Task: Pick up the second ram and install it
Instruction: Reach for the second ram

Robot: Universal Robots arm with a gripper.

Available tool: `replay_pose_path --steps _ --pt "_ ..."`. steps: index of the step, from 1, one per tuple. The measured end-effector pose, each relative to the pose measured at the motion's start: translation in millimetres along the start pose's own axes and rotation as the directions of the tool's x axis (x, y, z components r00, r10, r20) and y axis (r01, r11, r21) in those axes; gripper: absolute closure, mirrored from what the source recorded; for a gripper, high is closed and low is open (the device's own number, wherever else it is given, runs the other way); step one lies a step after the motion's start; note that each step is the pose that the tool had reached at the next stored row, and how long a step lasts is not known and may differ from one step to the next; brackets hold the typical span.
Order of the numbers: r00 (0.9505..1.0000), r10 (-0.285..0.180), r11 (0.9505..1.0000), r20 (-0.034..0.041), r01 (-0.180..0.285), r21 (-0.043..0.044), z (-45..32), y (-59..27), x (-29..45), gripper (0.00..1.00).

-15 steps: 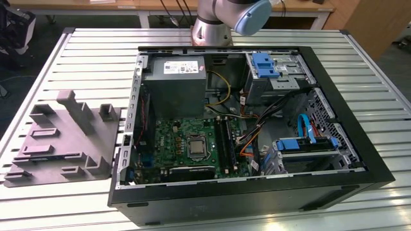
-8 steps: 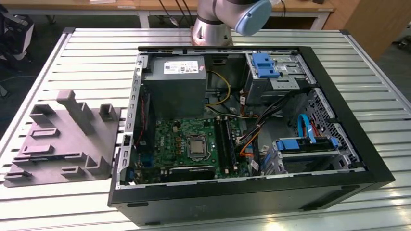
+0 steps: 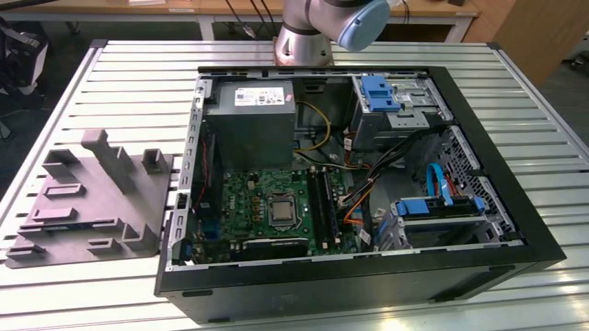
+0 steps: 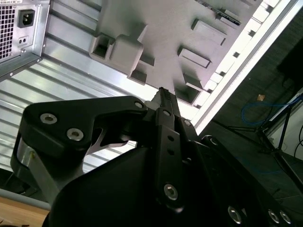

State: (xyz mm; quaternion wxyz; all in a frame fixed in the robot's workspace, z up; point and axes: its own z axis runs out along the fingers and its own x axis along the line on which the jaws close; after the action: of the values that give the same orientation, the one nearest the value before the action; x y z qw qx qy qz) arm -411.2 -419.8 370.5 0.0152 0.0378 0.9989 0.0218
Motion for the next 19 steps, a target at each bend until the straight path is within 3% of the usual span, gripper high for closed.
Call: replay_pose_path --steps 11,19 --pt "1.0000 0.000 1.0000 -0.0004 0.000 0.0000 2.2 -2.5 1.5 0.90" --pt "1.0000 0.000 1.0000 -0.0003 0.000 0.0000 8.5 -11.2 3.0 0.90"
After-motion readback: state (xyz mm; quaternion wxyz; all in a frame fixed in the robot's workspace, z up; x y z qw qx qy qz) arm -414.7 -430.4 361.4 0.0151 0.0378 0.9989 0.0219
